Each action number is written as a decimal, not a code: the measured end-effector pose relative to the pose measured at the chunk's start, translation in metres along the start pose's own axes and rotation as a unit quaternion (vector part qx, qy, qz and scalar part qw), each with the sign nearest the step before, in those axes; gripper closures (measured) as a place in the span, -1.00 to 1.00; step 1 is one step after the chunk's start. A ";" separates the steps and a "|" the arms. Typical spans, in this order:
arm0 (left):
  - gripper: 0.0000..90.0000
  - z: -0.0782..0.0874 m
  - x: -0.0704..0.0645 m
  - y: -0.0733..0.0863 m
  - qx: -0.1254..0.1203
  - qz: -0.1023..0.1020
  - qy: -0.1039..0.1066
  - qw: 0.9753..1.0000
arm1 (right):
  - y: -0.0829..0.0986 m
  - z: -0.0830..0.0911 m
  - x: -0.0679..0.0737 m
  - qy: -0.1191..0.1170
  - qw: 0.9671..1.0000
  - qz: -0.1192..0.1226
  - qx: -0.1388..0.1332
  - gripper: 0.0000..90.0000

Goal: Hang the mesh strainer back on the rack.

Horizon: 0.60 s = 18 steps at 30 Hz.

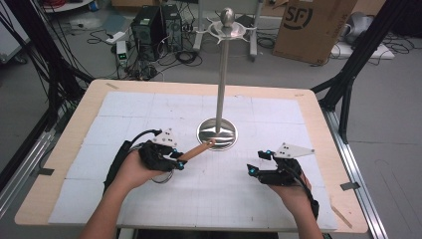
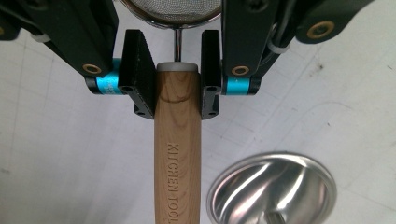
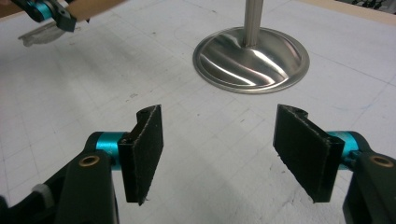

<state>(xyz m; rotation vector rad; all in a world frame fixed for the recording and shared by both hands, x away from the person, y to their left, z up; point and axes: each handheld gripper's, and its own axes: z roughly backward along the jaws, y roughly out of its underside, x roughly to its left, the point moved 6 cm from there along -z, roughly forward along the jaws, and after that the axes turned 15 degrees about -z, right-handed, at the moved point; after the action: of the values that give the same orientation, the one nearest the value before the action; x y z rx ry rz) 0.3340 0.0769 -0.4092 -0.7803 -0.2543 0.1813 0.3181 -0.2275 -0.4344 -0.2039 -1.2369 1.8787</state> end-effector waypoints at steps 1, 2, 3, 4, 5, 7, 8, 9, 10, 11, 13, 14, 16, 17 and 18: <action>0.53 0.003 0.001 -0.002 -0.004 -0.002 -0.001 1.000 | 0.000 0.000 0.000 0.000 1.000 -0.001 0.001 -0.28; 0.53 0.005 0.001 -0.004 -0.014 0.000 -0.004 1.000 | 0.000 0.000 0.001 -0.001 1.000 -0.001 0.002 -0.28; 0.53 0.008 0.002 -0.006 -0.019 -0.001 -0.003 1.000 | 0.000 0.000 0.001 -0.001 1.000 -0.001 0.001 -0.28; 0.53 0.010 0.003 -0.008 -0.031 -0.001 -0.002 1.000 | 0.000 0.000 0.001 -0.001 1.000 -0.001 0.001 -0.28; 0.53 0.013 0.003 -0.011 -0.045 0.002 -0.001 0.999 | 0.000 0.000 0.001 -0.001 1.000 -0.001 0.001 -0.28; 0.53 0.020 0.003 -0.015 -0.067 0.005 0.001 0.998 | 0.000 0.000 0.001 -0.001 1.000 -0.001 0.000 -0.28; 0.53 0.023 0.004 -0.017 -0.076 0.005 0.001 0.997 | 0.000 0.000 0.001 -0.002 1.000 -0.003 -0.002 -0.28; 0.53 0.027 0.004 -0.019 -0.081 0.004 0.001 0.997 | 0.000 0.000 0.000 -0.001 1.000 -0.003 0.000 -0.28; 0.53 0.030 0.005 -0.021 -0.083 0.000 -0.002 0.997 | 0.000 0.001 0.000 -0.001 1.000 -0.006 0.000 -0.28; 0.53 0.033 0.005 -0.023 -0.084 -0.002 -0.002 0.996 | 0.000 0.000 0.000 -0.001 1.000 -0.005 0.000 -0.28; 0.53 0.039 0.006 -0.029 -0.095 -0.006 -0.003 0.995 | 0.000 0.000 0.000 -0.002 1.000 -0.005 0.000 -0.28; 0.53 0.043 0.007 -0.031 -0.100 -0.007 -0.003 0.995 | 0.000 0.000 0.000 -0.001 1.000 -0.004 0.001 -0.28; 0.53 0.048 0.010 -0.036 -0.104 -0.013 -0.004 0.995 | 0.000 0.000 0.000 -0.002 1.000 -0.004 0.001 -0.28; 0.53 0.050 0.012 -0.038 -0.106 -0.015 -0.006 0.994 | 0.000 0.000 0.000 -0.001 1.000 -0.003 0.001 -0.28; 0.53 0.053 0.014 -0.040 -0.108 -0.021 -0.008 0.994 | 0.001 0.000 -0.001 -0.001 1.000 -0.002 0.001 -0.28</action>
<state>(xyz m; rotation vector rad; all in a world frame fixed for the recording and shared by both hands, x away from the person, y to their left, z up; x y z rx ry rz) 0.3348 0.0878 -0.3423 -0.9879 -0.3080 0.1206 0.3182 -0.2278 -0.4351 -0.1985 -1.2349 1.8781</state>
